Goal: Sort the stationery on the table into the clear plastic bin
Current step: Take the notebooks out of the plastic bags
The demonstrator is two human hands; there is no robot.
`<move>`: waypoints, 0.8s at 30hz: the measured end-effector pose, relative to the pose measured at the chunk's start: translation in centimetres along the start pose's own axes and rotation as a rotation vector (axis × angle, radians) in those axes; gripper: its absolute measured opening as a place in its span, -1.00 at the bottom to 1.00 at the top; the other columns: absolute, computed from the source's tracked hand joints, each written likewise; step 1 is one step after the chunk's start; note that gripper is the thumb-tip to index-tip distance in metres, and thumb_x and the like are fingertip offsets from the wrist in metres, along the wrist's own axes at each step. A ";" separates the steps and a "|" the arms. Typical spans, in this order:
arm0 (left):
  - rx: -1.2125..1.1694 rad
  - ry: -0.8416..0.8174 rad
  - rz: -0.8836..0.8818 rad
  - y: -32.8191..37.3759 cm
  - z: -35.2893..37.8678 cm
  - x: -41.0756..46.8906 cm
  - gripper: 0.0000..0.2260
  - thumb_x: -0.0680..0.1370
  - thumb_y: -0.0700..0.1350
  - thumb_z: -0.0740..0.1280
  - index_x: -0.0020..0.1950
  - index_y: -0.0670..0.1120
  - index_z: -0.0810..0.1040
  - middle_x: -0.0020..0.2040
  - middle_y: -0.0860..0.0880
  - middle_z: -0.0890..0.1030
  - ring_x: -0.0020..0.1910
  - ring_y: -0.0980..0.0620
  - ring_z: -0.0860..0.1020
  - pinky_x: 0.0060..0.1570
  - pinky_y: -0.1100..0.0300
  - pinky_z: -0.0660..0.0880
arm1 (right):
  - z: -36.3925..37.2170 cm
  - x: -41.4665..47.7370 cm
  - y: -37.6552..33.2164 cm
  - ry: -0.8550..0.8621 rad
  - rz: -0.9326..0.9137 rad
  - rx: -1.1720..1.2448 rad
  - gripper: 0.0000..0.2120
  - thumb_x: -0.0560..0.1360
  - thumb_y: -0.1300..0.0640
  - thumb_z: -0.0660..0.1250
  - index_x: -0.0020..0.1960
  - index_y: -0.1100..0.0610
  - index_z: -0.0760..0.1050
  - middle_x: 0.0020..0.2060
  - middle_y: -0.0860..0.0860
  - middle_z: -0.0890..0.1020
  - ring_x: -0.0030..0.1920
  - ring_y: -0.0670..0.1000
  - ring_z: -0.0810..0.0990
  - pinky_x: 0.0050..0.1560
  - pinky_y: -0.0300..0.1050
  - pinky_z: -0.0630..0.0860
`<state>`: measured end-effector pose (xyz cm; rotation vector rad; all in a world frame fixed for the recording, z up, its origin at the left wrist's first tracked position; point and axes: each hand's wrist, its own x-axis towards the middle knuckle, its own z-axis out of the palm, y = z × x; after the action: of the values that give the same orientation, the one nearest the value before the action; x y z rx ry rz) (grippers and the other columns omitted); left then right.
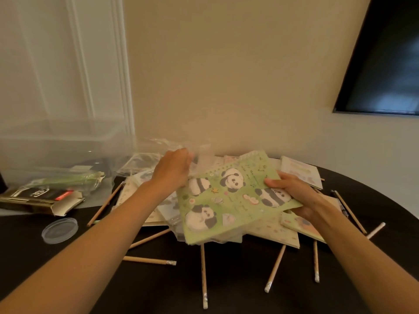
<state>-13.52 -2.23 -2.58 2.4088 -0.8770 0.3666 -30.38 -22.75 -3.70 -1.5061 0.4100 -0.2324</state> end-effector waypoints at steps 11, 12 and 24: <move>0.341 -0.720 -0.066 -0.6 2.6 -3.3 -0.31 0.45 0.13 0.36 0.49 0.03 0.13 0.41 -0.02 0.32 0.41 -0.10 0.25 0.41 -0.16 0.07 | -3.5 -1.7 1.7 0.089 0.232 0.215 -0.92 0.51 0.26 0.24 -0.10 0.28 0.48 -0.39 0.13 0.64 -0.59 -0.01 0.57 -0.77 -0.38 0.26; 0.417 -0.665 -0.080 -0.6 3.3 -3.6 -0.41 0.48 0.12 0.32 0.45 0.04 0.21 0.38 -0.02 0.35 0.41 -0.12 0.23 0.39 -0.25 -0.02 | -3.6 -1.9 1.8 0.066 0.239 0.202 -0.92 0.51 0.27 0.23 -0.09 0.29 0.47 -0.36 0.15 0.64 -0.59 0.01 0.58 -0.78 -0.37 0.26; 0.318 -0.335 -0.135 0.1 3.1 -4.3 -0.74 0.63 -0.14 0.04 0.21 -0.21 0.41 0.18 -0.19 0.47 0.12 -0.16 0.46 -0.04 0.12 0.35 | -2.4 -2.3 3.5 0.185 0.160 0.226 -0.79 0.53 0.31 0.22 0.16 0.29 0.45 -0.18 0.17 0.65 -0.53 0.01 0.60 -0.70 -0.28 0.39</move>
<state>-16.60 -1.92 -6.82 2.8628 -0.8394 0.0508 -33.81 -23.82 -6.90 -1.2275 0.6280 -0.2834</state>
